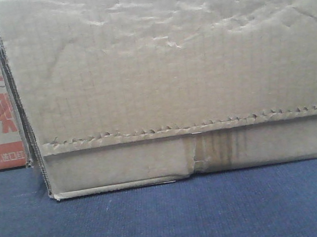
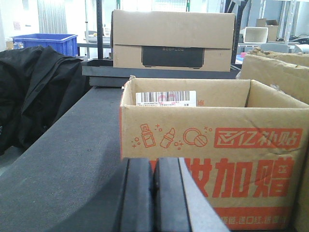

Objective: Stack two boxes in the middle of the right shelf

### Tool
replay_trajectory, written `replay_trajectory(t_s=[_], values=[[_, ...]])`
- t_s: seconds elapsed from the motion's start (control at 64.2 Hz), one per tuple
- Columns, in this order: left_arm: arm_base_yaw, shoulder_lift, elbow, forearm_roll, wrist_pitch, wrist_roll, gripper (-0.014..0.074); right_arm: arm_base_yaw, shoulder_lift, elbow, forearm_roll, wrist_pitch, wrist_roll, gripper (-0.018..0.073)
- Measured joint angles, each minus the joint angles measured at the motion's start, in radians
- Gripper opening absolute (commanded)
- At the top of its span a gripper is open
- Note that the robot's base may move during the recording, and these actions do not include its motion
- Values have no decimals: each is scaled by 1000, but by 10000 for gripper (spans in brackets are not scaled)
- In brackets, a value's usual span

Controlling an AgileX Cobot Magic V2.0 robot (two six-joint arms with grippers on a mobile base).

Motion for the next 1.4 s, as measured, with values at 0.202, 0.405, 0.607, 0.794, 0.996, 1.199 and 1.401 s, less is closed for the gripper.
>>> replay_trajectory(t_s=[0.202, 0.405, 0.607, 0.794, 0.996, 1.199, 1.401], values=[[0, 0, 0, 0, 0, 0, -111, 0, 0, 0, 0, 0, 0, -155], [0, 0, 0, 0, 0, 0, -111, 0, 0, 0, 0, 0, 0, -155], [0, 0, 0, 0, -3, 0, -111, 0, 0, 0, 0, 0, 0, -155], [0, -1, 0, 0, -62, 0, -111, 0, 0, 0, 0, -10, 0, -155], [0, -1, 0, 0, -182, 0, -111, 0, 0, 0, 0, -34, 0, -155], [0, -1, 0, 0, -200, 0, -111, 0, 0, 0, 0, -63, 0, -155], [0, -1, -15, 0, -200, 0, -111, 0, -1, -54, 0, -58, 0, -155]])
